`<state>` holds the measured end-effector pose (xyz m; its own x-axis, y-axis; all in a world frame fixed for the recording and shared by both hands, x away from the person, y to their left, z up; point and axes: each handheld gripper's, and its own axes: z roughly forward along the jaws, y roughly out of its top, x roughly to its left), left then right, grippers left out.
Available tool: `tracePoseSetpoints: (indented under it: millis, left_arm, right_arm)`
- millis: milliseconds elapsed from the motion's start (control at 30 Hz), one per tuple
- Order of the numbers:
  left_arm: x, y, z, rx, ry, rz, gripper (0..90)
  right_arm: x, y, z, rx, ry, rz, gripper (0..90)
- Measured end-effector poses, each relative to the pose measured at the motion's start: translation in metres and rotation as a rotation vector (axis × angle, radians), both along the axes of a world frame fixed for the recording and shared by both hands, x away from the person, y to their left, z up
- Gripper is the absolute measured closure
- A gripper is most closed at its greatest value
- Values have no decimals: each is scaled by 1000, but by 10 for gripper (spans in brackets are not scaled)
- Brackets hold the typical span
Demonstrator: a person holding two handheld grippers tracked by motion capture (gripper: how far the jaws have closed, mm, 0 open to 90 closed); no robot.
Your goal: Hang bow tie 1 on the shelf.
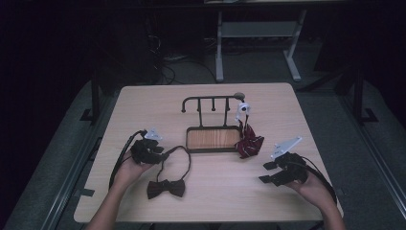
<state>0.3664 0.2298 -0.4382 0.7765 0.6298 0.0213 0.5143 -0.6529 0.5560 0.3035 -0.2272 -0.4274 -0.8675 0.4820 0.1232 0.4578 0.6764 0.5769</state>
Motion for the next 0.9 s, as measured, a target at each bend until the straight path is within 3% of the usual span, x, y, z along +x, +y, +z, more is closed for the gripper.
tracePoseSetpoints:
  millis: [200, 300, 500, 600, 667, 900]
  left_arm:
    - [6, 1, -9, 18, 47, 12, 683]
    - [6, 0, -8, 37, 47, 5, 739]
    - [7, 1, -10, 37, 52, 0, 781]
    - [7, 2, -9, 39, 54, -3, 850]
    - [6, 2, -9, 36, 52, -8, 888]
    - [2, 6, -2, -15, 54, -26, 892]
  right_arm:
    - [0, -1, 0, 0, -1, -6, 448]
    - [-1, -1, 1, 4, 2, -5, 448]
    - [-2, 0, 1, 6, -4, 8, 465]
    - [-2, 0, 1, 4, -9, 13, 465]
    - [-2, 0, 1, 8, -5, 11, 465]
    - [-1, 0, 0, 13, -2, 12, 467]
